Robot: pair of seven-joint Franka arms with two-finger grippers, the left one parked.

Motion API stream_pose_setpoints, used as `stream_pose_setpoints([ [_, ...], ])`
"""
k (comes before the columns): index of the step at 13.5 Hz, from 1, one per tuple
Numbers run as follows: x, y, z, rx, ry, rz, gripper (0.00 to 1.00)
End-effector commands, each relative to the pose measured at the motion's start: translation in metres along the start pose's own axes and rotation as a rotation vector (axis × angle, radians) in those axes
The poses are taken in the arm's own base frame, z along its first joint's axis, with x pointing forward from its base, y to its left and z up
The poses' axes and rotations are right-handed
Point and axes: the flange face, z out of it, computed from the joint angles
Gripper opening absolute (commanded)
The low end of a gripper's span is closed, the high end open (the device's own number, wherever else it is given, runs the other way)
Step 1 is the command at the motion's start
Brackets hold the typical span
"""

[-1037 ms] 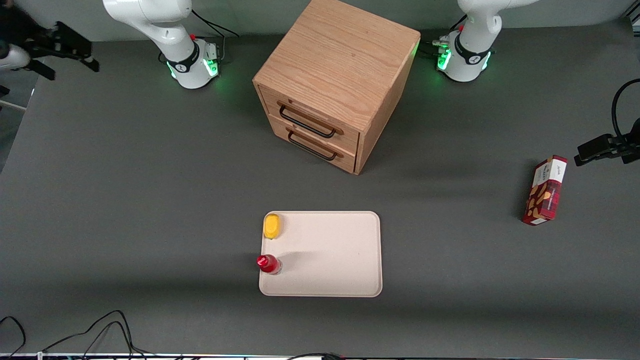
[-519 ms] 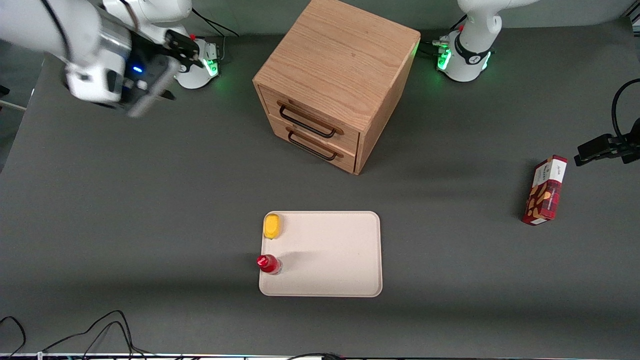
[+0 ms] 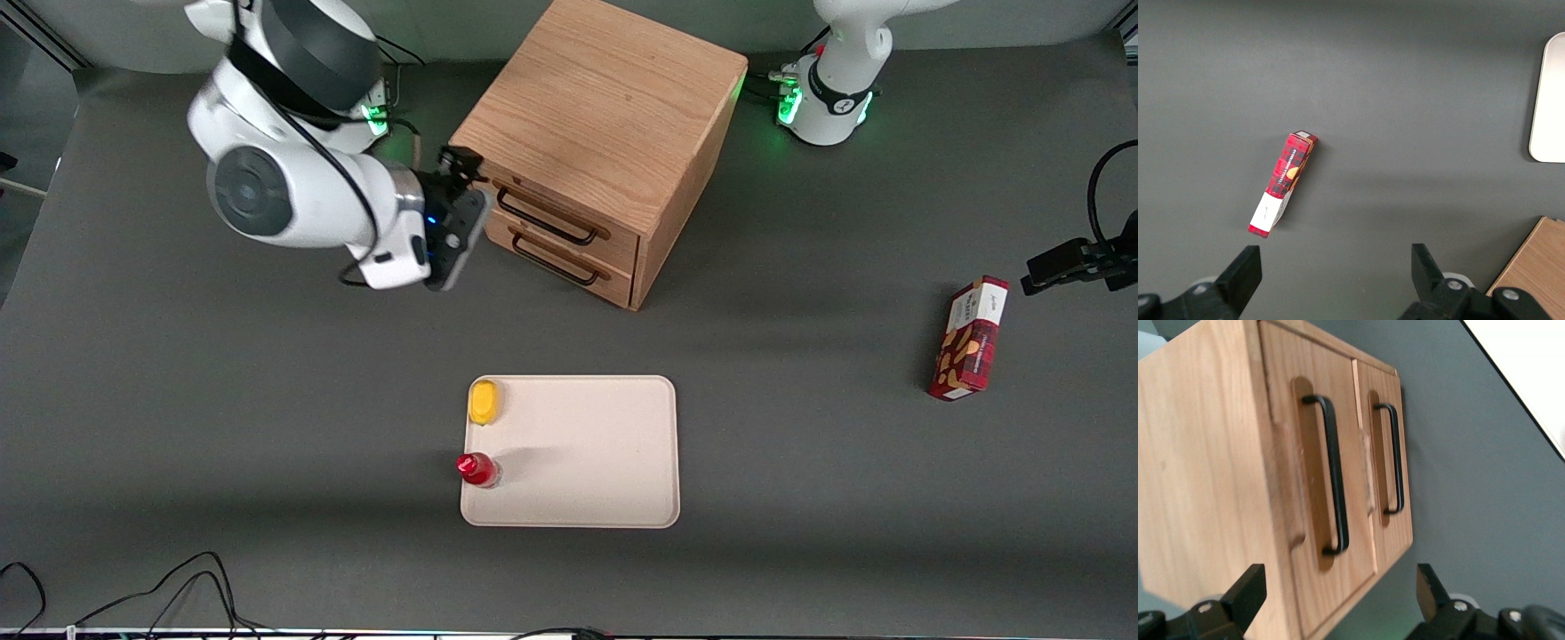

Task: Open upper drawer
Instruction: 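Move the right gripper to the upper drawer's black handle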

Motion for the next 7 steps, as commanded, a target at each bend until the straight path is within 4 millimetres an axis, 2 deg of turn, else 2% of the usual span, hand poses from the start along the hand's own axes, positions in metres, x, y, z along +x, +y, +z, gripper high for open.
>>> stream_pose_setpoints([
  [1, 0.012, 0.013, 0.035, -0.007, 0.019, -0.016, 1.0],
  [2, 0.016, 0.01, 0.05, -0.01, 0.022, -0.022, 1.0],
  [5, 0.019, 0.017, 0.082, -0.028, -0.001, -0.029, 1.0],
  [7, 0.02, 0.012, 0.094, -0.022, -0.009, -0.036, 1.0],
])
